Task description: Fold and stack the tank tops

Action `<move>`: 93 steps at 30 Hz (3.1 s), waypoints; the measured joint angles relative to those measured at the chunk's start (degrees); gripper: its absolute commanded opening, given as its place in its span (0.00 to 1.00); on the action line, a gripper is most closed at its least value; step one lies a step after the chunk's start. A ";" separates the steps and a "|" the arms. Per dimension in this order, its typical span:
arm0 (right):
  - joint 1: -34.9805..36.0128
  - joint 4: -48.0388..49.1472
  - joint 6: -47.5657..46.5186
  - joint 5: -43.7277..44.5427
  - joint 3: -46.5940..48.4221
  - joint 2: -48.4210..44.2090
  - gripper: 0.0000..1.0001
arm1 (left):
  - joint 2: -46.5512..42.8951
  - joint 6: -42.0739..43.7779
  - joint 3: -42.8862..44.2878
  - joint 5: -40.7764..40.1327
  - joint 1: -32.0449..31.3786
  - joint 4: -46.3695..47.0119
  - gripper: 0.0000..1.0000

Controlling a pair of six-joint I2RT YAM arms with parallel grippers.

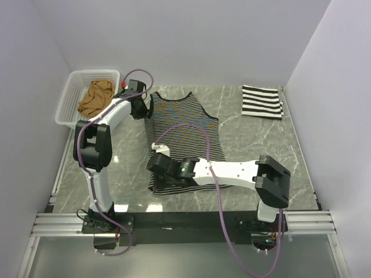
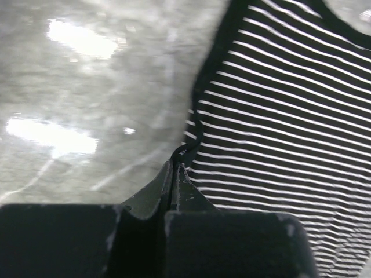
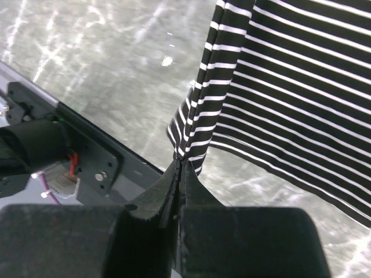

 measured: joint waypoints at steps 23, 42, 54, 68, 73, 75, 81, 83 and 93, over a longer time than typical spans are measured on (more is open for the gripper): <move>-4.72 7.10 5.31 1.77 -23.54 -13.49 0.00 | 9.81 -2.91 10.88 0.48 -10.51 -0.70 0.01; -5.64 11.72 8.02 2.62 -30.60 -14.23 0.00 | 11.21 -3.13 11.23 2.54 -12.17 1.97 0.01; -5.64 12.72 9.22 2.95 -32.94 -15.13 0.00 | 13.20 -3.02 10.10 3.39 -12.90 4.42 0.05; -5.64 13.35 10.51 4.09 -34.49 -16.15 0.19 | 13.09 -2.43 6.93 3.26 -13.49 8.50 0.31; -5.38 10.38 10.71 6.25 -34.60 -20.31 0.41 | 10.58 -2.43 4.28 2.38 -13.25 9.94 0.41; -4.98 8.72 10.64 8.02 -34.51 -23.45 0.41 | 8.44 -2.45 3.10 2.14 -12.94 10.38 0.41; -3.56 5.01 8.37 11.69 -30.80 -26.51 0.40 | 2.60 -3.43 2.84 -0.87 -11.50 11.06 0.31; -3.43 4.74 6.64 11.91 -27.52 -24.39 0.40 | 1.84 -4.37 2.89 -2.01 -10.95 10.88 0.25; -3.30 8.68 -1.84 10.23 -18.18 -5.77 0.37 | 9.18 -5.51 3.50 -3.28 -8.72 8.55 0.14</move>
